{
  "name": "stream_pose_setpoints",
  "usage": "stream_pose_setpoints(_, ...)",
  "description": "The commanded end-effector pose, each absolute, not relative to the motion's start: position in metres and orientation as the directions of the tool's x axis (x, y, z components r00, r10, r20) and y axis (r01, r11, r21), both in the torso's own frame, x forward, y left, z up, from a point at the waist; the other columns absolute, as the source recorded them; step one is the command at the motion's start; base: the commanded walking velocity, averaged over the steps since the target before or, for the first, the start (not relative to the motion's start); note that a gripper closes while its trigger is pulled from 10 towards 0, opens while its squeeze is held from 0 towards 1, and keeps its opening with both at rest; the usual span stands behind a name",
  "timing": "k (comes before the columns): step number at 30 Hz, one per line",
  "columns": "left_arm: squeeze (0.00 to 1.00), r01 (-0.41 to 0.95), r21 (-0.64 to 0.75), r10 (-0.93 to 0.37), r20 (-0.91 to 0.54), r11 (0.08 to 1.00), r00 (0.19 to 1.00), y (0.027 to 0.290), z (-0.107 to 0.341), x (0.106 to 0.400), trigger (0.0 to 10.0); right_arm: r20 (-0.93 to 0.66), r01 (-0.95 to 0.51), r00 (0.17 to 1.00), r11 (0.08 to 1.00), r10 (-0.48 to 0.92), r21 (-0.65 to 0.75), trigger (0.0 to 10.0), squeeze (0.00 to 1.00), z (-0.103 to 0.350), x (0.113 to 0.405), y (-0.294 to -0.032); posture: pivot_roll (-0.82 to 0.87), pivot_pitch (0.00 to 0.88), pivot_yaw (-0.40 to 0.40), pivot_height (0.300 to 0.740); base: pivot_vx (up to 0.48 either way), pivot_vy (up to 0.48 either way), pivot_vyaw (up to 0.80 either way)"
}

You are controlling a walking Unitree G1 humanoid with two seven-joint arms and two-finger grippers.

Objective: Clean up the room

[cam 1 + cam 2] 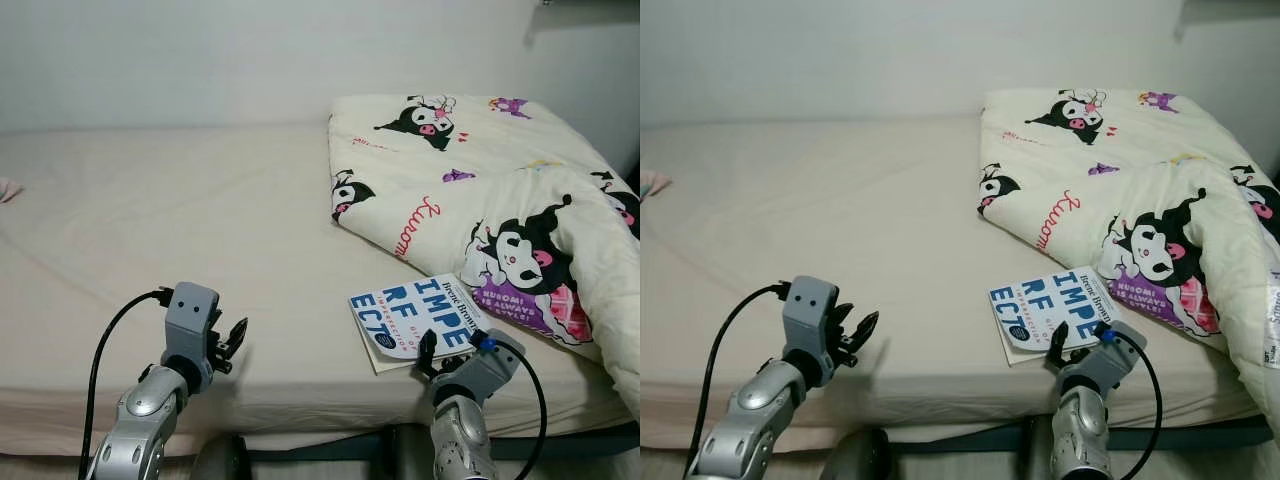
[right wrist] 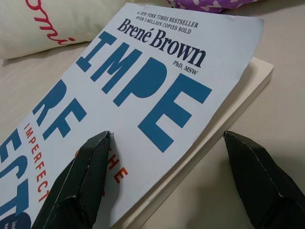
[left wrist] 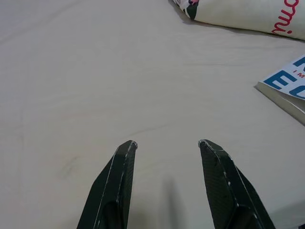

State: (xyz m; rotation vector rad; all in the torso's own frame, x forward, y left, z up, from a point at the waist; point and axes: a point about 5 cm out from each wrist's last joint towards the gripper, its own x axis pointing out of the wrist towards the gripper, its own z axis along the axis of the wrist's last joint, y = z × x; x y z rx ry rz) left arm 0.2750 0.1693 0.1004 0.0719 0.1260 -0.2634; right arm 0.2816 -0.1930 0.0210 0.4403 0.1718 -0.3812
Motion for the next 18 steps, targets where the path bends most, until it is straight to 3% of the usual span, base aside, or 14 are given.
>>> stream_pose_setpoints(1,0.0,0.261,0.081,-0.249,-0.138,0.962,0.959,0.174,0.1,0.272,10.0,-0.3,0.391,0.909,0.843,-0.29,0.37,10.0,0.0,0.008,0.274,-0.187,0.09,0.121,0.04,0.57,0.0,0.0,0.0)
stream_pose_setpoints(13,0.0,0.257,0.102,-0.245,-0.123,0.961,0.962,0.175,0.104,0.275,10.0,-0.293,0.373,0.924,0.755,-0.246,0.539,10.0,0.0,0.024,0.304,-0.178,0.09,0.125,0.049,0.57,0.0,0.0,0.0)
stream_pose_setpoints(16,0.0,0.254,0.119,-0.241,-0.117,0.96,0.964,0.174,0.105,0.273,10.0,-0.333,0.341,0.933,0.637,-0.137,0.692,10.0,0.0,0.023,0.312,-0.164,0.09,0.123,0.039,0.57,0.0,0.0,0.0)
stream_pose_setpoints(18,0.0,0.258,0.128,-0.244,-0.116,0.957,0.963,0.174,0.104,0.272,10.0,-0.354,0.326,0.932,0.627,-0.085,0.707,10.0,0.0,0.02,0.311,-0.157,0.09,0.121,0.036,0.57,0.0,0.0,0.0)
